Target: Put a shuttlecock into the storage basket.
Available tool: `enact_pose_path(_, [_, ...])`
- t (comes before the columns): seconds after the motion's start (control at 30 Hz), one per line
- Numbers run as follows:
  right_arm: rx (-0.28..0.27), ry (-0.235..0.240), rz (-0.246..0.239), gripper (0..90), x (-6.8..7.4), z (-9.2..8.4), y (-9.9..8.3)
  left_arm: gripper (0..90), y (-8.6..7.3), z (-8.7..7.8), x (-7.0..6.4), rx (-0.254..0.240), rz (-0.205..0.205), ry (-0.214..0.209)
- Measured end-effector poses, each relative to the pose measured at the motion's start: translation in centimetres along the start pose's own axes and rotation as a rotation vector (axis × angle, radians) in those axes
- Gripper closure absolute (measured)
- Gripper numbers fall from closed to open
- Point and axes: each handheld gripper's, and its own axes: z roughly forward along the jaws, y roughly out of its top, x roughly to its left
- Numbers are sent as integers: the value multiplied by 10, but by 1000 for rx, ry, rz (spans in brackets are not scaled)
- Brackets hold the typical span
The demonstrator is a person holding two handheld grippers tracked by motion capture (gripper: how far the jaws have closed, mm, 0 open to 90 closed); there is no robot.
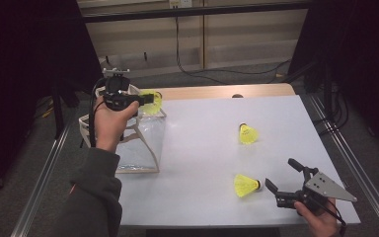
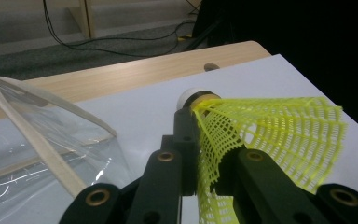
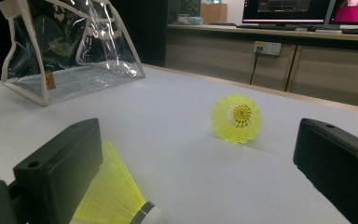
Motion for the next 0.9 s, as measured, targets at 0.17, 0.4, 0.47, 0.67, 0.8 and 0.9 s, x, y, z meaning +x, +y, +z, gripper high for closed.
enact_pose_path(0.17, [0,-1,-1,13,0,0,0,839,1,0,2,-5,-5,13])
enact_pose_path(0.4, [0,-2,0,13,0,0,0,838,3,-1,9,-7,-15,33])
enact_pose_path(0.47, [1,0,0,13,0,0,0,839,3,-2,10,-6,-19,38])
enact_pose_path(0.67, [1,1,-2,13,0,0,0,839,3,-2,16,-7,-15,54])
enact_pose_path(0.8, [2,2,-4,13,0,0,0,839,3,-2,18,-11,-14,61])
enact_pose_path(0.9, [2,2,-4,13,0,0,0,839,3,-1,21,-9,-17,73])
